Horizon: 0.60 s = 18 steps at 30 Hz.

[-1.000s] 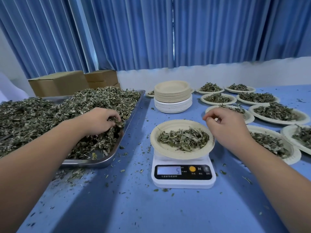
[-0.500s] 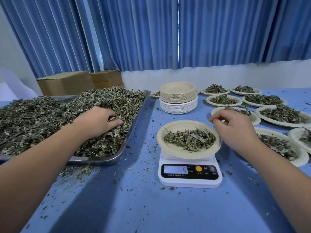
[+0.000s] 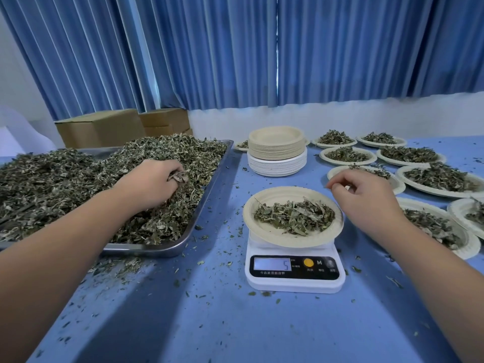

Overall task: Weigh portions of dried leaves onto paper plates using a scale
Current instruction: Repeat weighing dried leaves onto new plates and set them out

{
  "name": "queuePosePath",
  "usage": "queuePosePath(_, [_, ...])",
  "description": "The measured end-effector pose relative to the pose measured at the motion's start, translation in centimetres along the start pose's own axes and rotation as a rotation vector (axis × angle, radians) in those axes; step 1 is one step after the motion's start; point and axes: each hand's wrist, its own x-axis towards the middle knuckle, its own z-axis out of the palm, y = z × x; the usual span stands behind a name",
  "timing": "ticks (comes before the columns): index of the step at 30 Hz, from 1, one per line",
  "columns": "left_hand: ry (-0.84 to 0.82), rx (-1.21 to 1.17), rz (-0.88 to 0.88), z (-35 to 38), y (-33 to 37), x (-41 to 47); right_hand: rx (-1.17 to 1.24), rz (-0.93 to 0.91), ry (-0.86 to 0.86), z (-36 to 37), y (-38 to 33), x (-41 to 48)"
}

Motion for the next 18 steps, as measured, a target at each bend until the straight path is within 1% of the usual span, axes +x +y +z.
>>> queuePosePath(6, [0.187,-0.353,0.073,-1.4,4.5,-0.4,0.005,0.003,0.010,-0.1,0.1,0.2])
queuePosePath(8, [0.231,-0.425,0.106,-1.5,6.7,-0.4,0.009,0.001,0.010,-0.1,0.1,0.1])
queuePosePath(11, [0.253,-0.503,0.195,-1.5,10.3,0.0,0.009,-0.007,0.005,-0.2,0.0,0.1])
queuePosePath(13, [0.226,-0.519,0.256,-1.3,12.6,0.4,0.006,-0.007,0.003,-0.2,0.0,0.1])
queuePosePath(15, [0.158,-0.506,0.314,-0.7,14.4,0.9,0.002,-0.007,0.002,-0.3,0.0,0.2])
queuePosePath(18, [-0.028,-0.460,0.396,0.7,16.6,1.2,0.002,-0.010,0.003,-0.3,0.1,0.2])
